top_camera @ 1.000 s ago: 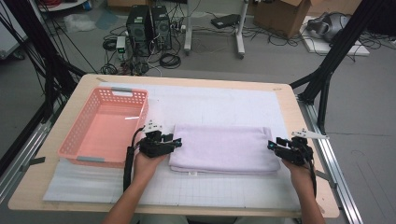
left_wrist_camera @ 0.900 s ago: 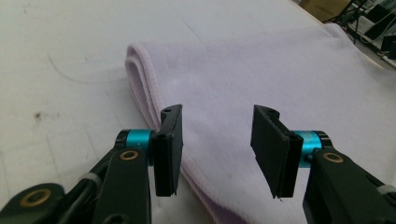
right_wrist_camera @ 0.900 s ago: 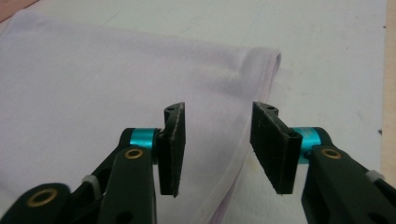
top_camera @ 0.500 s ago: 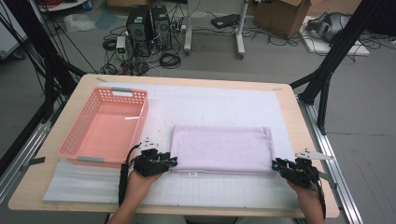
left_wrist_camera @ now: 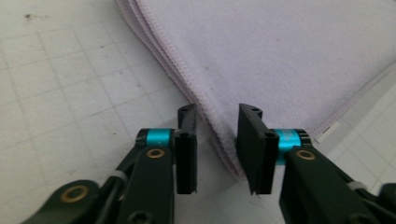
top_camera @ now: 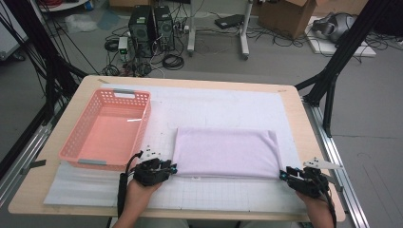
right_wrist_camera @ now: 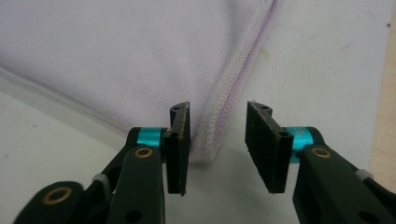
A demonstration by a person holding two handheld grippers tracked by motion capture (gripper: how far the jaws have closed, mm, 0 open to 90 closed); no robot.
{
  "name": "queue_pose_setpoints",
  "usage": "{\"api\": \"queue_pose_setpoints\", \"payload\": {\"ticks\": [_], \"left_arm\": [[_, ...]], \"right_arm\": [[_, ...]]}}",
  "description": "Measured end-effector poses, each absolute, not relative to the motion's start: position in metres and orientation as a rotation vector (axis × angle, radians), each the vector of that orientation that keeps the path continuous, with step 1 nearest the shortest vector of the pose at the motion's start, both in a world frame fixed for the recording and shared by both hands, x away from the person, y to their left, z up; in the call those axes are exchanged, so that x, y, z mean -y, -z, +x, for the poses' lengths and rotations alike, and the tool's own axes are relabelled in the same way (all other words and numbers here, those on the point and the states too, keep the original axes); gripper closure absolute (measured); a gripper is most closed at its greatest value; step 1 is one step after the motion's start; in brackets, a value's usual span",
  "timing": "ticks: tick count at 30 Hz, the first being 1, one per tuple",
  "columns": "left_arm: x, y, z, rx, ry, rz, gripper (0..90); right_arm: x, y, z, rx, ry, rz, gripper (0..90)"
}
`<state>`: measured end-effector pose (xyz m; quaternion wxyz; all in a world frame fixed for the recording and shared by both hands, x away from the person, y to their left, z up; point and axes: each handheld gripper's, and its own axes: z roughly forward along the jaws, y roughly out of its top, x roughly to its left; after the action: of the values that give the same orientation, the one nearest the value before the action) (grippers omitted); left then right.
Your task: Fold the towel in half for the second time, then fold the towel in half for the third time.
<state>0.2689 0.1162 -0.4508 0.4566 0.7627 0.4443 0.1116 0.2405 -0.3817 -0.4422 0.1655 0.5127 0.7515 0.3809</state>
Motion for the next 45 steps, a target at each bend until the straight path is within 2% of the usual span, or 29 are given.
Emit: {"api": "queue_pose_setpoints", "payload": {"ticks": [7, 13, 17, 23, 45], "left_arm": [[-0.123, 0.44, 0.268, -1.008, -0.342, 1.744, 43.4], [-0.122, 0.437, 0.269, -0.981, -0.341, 1.691, 29.3], [-0.12, 0.434, 0.27, -0.947, -0.347, 1.682, 23.7], [-0.116, 0.433, 0.271, -0.917, -0.36, 1.687, 22.5], [-0.117, 0.437, 0.275, -0.927, -0.354, 1.704, 26.0]], "right_arm": [[0.387, 0.424, 0.23, -2.02, -1.202, 1.328, 44.8], [0.384, 0.424, 0.231, -2.015, -1.177, 1.279, 32.6], [0.384, 0.423, 0.231, -1.995, -1.175, 1.276, 23.0], [0.388, 0.424, 0.23, -1.987, -1.19, 1.275, 19.6], [0.381, 0.426, 0.234, -2.012, -1.2, 1.26, 19.9]]}}
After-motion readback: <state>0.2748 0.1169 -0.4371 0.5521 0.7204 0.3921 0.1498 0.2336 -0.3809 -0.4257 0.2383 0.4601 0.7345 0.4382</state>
